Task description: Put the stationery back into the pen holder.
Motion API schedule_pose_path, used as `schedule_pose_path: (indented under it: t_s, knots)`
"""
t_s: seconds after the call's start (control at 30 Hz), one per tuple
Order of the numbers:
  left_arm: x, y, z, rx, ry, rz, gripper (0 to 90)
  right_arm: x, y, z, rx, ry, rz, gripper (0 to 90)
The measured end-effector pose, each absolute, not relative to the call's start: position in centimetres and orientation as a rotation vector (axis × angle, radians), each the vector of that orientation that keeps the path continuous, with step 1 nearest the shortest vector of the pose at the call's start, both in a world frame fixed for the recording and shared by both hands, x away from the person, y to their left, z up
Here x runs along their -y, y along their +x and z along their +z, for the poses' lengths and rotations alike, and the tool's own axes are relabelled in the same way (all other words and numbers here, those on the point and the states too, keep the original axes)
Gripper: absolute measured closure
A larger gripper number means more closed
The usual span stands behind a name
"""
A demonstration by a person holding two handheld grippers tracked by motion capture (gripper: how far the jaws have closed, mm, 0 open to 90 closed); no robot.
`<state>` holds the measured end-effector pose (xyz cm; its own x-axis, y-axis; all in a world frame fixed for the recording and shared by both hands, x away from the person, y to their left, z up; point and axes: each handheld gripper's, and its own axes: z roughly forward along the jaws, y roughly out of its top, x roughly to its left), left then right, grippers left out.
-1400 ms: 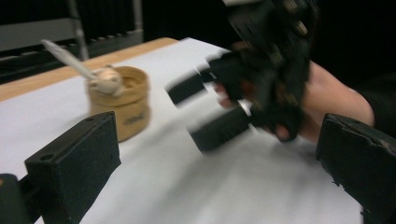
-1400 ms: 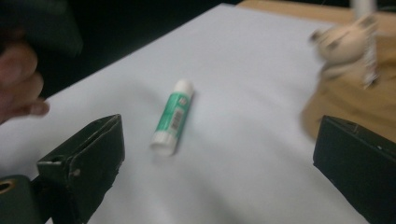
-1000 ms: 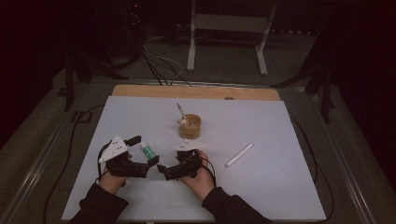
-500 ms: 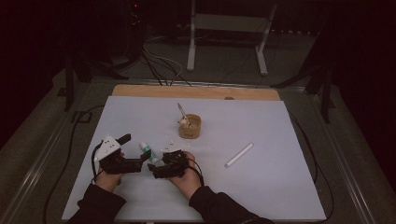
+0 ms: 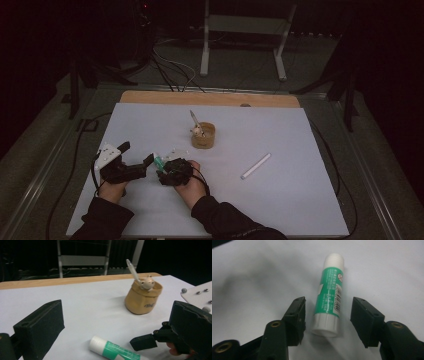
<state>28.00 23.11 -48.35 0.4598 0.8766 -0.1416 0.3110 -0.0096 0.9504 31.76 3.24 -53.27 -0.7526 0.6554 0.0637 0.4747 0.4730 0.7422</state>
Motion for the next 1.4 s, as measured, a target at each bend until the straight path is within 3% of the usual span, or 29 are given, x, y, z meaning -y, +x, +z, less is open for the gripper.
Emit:
schedule_pose_path:
  t_s: [0.4, 1.4]
  knots:
    - [-23.0, 27.9, -48.2, -1.075, 1.565, 0.635, 0.5, -4.1, 32.0, -53.4, -2.486, 0.979, 1.043, 66.0]
    - [-21.2, 27.5, -47.8, -0.976, 1.619, 0.573, 0.5, 1.7, 30.7, -50.0, -2.514, 0.983, 1.129, 66.5]
